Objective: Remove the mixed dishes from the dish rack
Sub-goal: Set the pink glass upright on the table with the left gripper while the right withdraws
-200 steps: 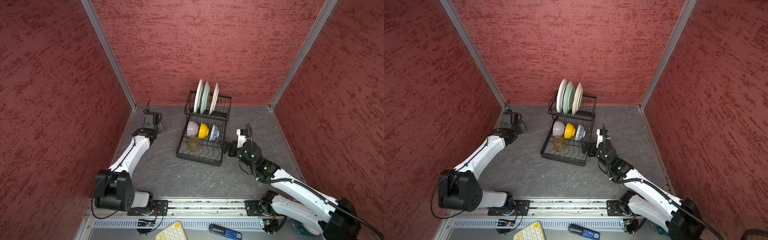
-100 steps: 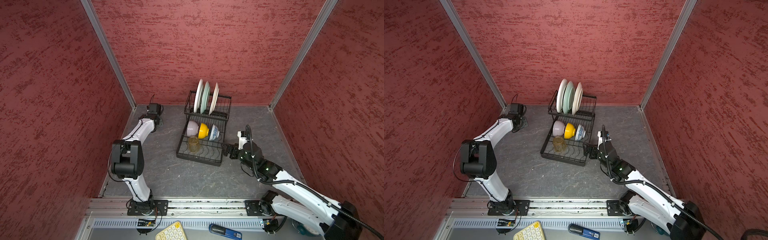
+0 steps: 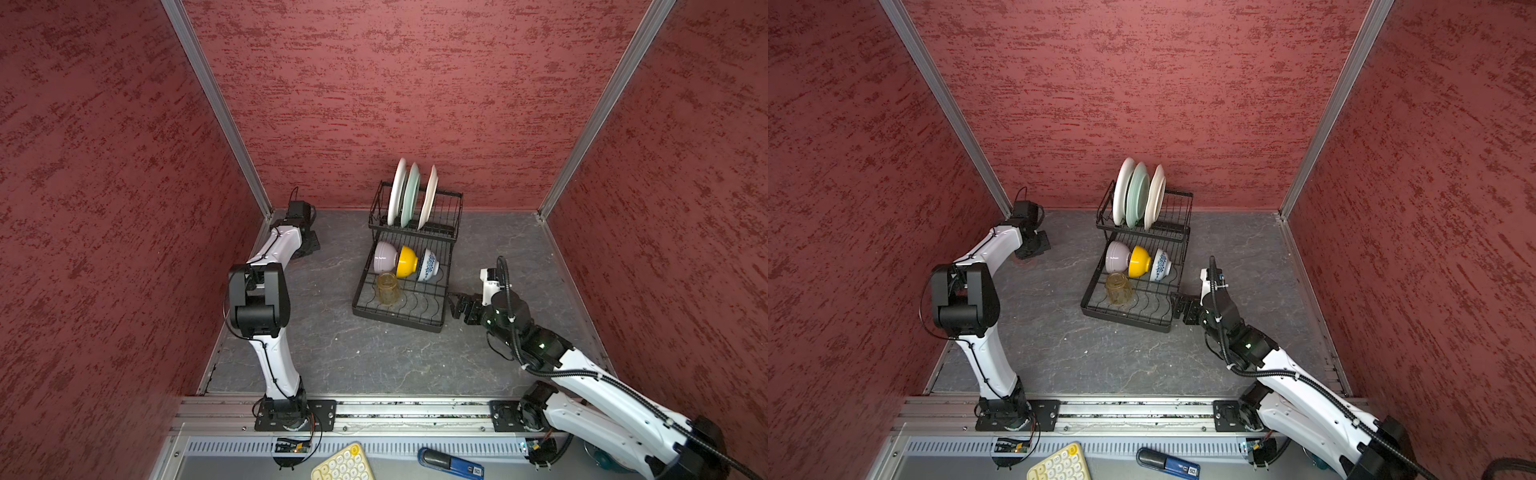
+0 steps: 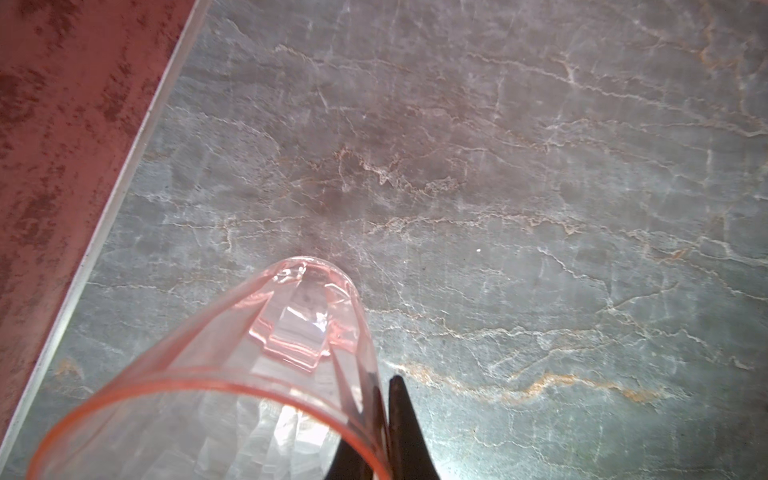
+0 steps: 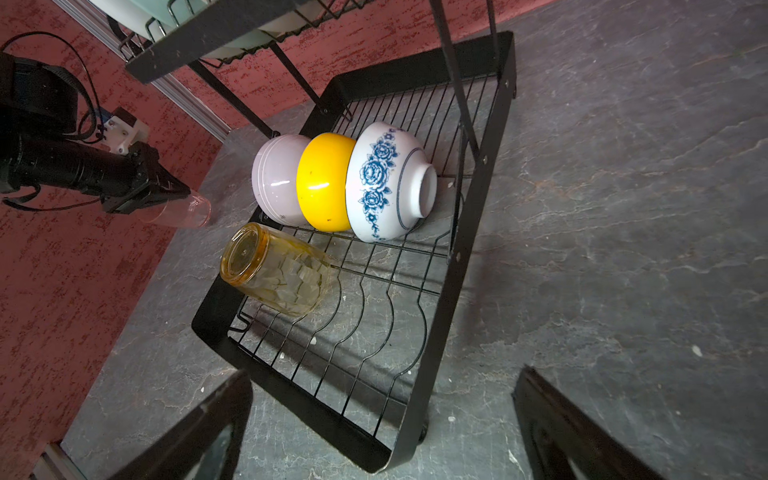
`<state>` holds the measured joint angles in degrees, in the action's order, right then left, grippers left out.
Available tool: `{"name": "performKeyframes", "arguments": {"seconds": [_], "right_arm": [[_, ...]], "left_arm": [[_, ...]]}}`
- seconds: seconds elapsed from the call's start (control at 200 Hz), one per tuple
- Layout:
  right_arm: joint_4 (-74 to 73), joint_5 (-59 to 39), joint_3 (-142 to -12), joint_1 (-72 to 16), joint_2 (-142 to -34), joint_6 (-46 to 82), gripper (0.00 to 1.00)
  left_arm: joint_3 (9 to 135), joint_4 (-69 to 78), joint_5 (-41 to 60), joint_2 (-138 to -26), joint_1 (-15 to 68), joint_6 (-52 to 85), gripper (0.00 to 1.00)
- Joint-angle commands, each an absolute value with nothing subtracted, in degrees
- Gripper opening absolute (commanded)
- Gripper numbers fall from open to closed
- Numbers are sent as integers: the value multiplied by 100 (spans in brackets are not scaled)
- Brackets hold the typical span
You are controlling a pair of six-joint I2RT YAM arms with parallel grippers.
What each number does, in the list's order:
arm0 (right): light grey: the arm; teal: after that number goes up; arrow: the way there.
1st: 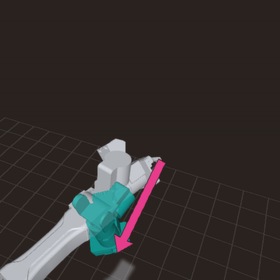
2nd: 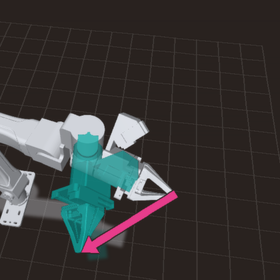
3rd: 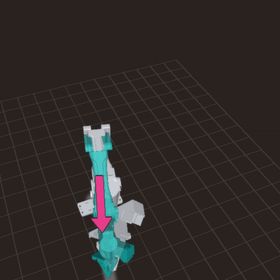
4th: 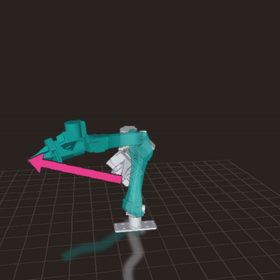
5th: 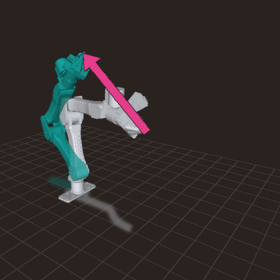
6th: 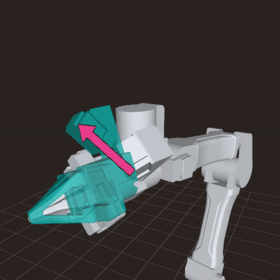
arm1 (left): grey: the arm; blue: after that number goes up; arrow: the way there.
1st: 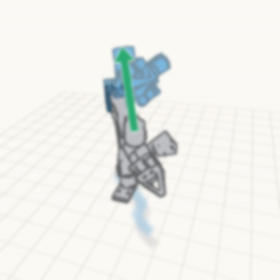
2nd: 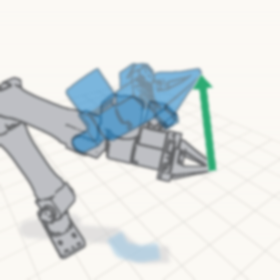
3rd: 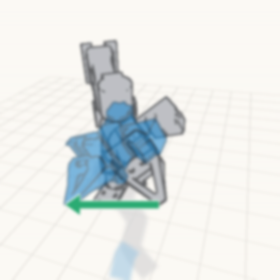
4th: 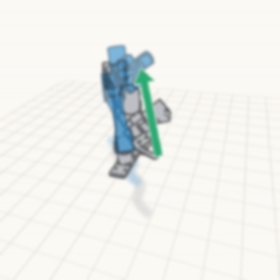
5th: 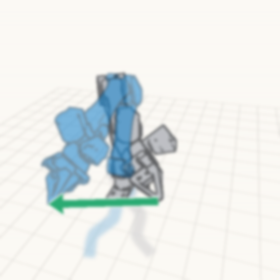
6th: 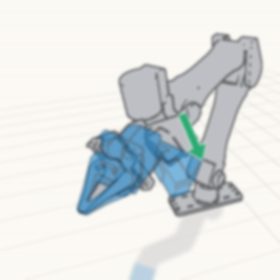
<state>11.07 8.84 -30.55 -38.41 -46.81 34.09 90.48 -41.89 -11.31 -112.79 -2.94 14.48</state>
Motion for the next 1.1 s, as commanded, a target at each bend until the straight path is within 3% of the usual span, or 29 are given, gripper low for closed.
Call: {"name": "performKeyframes", "arguments": {"seconds": [0.0, 0.296, 0.341, 0.421, 0.486, 0.581, 0.656, 0.776, 1.092], "right_arm": [[1242, 715, -2996, -3828, -4617, 3460, 99], [1226, 523, -2894, -3823, -4622, 3609, 99], [1215, 475, -2898, -3823, -4623, 3583, 99], [1117, 301, -2892, -3823, -4588, 3543, 99], [1010, 193, -2859, -3823, -4570, 3563, 99], [931, 115, -2839, -3823, -4583, 3588, 99], [960, 90, -2839, -3822, -4628, 3594, 99], [987, 122, -2822, -3823, -4658, 3653, 99], [907, 256, -2834, -3823, -4651, 3762, 99]], "left_arm": [[9266, -4196, -917, -11381, -372, 1384, 0], [9745, -4291, -752, -11721, -364, 1345, 0], [9802, -4321, -730, -11766, -361, 1345, 17], [9848, -4318, -721, -11785, -345, 1331, 22], [9831, -4243, -710, -11738, -318, 1327, 38], [9755, -4104, -699, -11625, -276, 1301, 46], [9614, -3946, -709, -11458, -243, 1274, 71], [9281, -3643, -721, -11056, -193, 1248, 100], [8453, -3219, -656, -10169, -78, 1409, 100]]}}
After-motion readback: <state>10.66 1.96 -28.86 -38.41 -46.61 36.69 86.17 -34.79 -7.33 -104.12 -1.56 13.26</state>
